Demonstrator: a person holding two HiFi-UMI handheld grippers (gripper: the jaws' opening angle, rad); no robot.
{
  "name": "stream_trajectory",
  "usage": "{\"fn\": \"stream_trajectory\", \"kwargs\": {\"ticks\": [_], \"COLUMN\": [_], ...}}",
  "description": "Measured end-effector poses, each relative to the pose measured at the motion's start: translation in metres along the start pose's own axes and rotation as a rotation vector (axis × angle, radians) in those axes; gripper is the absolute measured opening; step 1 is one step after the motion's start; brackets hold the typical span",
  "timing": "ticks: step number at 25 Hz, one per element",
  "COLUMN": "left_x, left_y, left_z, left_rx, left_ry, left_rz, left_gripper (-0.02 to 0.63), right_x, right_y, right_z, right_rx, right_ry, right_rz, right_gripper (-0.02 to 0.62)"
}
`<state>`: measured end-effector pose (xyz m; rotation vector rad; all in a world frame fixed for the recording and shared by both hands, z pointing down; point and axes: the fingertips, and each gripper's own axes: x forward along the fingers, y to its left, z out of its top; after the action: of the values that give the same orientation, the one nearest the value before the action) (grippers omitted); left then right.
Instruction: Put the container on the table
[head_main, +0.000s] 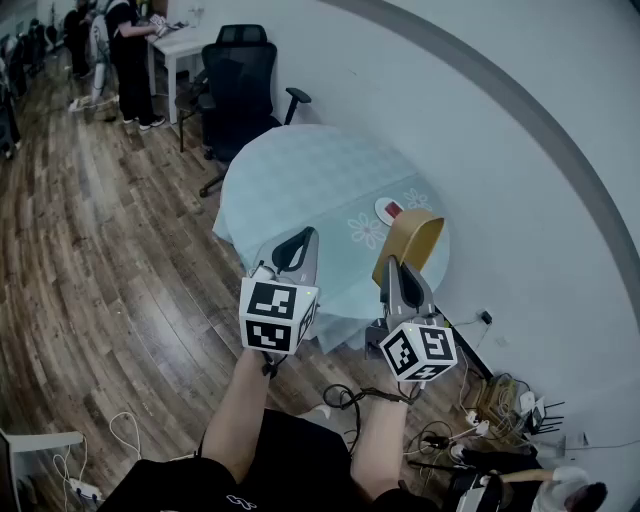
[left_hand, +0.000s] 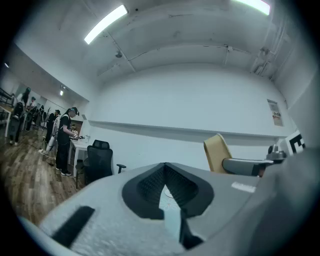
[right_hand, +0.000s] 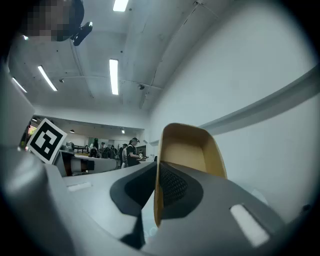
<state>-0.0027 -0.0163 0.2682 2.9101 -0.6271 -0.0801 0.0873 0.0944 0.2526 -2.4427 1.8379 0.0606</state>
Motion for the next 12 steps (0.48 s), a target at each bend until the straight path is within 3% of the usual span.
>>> {"fn": "stream_trajectory", "kwargs": {"ticks": [12], "left_x": [-0.009], "left_y": [0.017], "left_z": [-0.007], "left_rx": [-0.012], "left_ry": [0.020], "left_rz": [-0.007], "left_gripper": [0.002], "right_x": [0.001], "right_y": [0.002], "right_z": [0.000], "right_rx": [0.087], "right_ry": [-0.042], "right_rz": [-0.045], "right_gripper": [0.021]}}
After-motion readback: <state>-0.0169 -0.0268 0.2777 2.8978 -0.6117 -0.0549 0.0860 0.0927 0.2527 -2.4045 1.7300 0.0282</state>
